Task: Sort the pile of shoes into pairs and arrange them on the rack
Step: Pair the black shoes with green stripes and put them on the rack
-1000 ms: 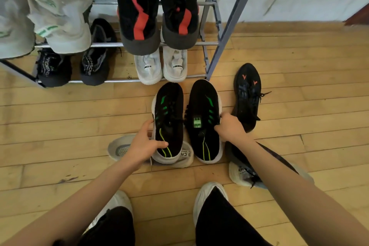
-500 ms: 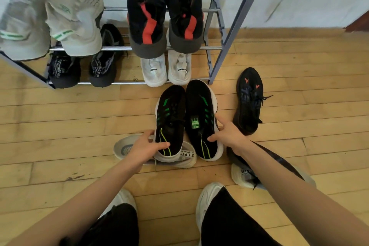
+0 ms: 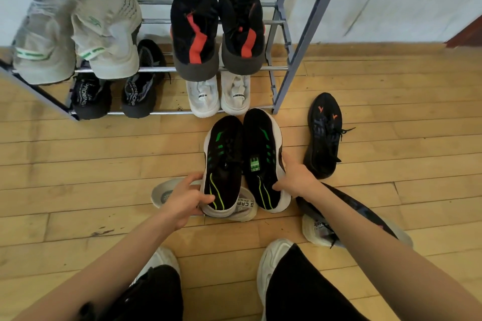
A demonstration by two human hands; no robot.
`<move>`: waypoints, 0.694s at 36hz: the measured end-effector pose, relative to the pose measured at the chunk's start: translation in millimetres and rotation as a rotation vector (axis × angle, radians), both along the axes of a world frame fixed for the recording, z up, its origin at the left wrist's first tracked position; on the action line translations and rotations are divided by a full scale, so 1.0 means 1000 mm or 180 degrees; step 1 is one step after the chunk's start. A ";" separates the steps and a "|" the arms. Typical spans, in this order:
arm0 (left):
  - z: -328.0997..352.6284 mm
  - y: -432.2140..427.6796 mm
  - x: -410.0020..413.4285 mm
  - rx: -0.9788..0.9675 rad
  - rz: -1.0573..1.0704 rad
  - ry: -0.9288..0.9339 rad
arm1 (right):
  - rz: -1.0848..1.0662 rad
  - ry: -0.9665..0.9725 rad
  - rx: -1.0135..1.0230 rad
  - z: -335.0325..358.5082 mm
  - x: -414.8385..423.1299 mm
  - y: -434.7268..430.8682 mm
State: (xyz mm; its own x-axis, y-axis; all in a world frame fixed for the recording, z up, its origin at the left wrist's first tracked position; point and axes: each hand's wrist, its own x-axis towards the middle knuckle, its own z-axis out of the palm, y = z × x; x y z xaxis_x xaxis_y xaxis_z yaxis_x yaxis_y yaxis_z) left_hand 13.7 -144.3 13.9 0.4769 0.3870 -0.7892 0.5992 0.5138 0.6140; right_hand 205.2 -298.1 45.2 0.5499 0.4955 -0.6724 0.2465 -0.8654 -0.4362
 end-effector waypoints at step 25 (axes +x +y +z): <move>0.029 -0.009 -0.032 0.0434 0.0050 -0.0796 | -0.0481 -0.0668 0.1601 0.019 -0.051 -0.060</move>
